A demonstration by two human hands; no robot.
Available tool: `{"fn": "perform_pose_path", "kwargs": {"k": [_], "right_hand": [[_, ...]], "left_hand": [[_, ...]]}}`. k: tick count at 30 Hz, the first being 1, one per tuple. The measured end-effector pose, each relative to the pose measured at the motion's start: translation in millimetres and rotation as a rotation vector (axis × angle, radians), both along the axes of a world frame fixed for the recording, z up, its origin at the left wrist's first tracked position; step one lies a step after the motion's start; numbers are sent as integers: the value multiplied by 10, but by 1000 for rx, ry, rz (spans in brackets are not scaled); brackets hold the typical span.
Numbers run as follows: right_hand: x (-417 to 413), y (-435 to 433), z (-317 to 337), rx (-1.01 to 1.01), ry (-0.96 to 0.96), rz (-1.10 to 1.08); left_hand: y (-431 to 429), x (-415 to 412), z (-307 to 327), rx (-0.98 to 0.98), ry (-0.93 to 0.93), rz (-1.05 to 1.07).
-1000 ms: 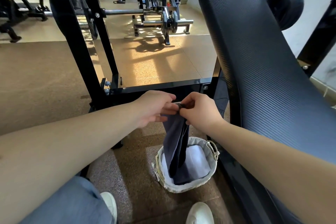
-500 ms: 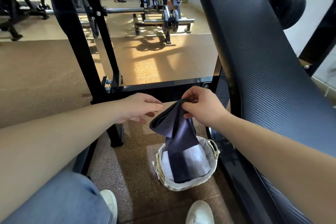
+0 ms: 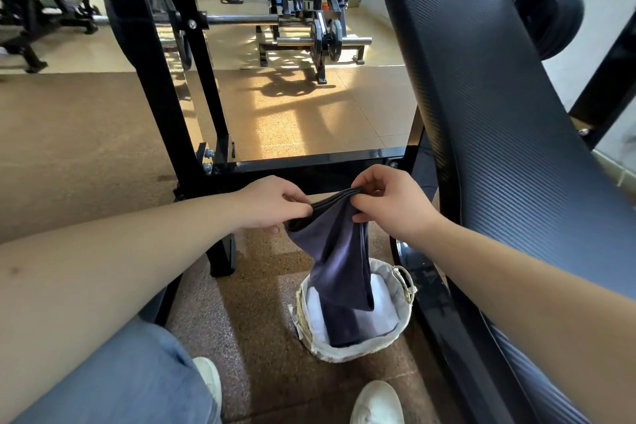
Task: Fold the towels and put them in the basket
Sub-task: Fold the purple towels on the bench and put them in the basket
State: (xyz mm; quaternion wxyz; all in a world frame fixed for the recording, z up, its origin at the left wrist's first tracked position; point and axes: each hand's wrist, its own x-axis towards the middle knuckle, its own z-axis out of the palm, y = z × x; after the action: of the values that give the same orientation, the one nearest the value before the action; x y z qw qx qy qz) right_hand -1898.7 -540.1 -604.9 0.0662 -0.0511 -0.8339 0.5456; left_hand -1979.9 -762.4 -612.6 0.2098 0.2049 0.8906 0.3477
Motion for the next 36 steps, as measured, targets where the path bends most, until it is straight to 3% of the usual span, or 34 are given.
{"fn": "perform_pose_path", "kwargs": {"k": [7, 16, 19, 23, 27, 31, 36], "right_hand": [[-17, -22, -14, -33, 3, 13], [-23, -22, -32, -56, 9, 10], [-14, 32, -53, 53, 21, -7], [33, 132, -114, 390, 54, -2], [28, 152, -154, 451, 41, -2], [3, 172, -169, 332, 90, -77], [-46, 227, -204, 57, -4, -102]], "left_hand": [[-26, -10, -44, 28, 1, 39], [45, 29, -12, -186, 119, -45], [40, 18, -49, -211, 38, 9], [13, -55, -22, -27, -70, 225], [41, -42, 2, 186, -164, 284], [80, -50, 64, 375, -191, 292], [57, -62, 100, 436, -258, 216]]}}
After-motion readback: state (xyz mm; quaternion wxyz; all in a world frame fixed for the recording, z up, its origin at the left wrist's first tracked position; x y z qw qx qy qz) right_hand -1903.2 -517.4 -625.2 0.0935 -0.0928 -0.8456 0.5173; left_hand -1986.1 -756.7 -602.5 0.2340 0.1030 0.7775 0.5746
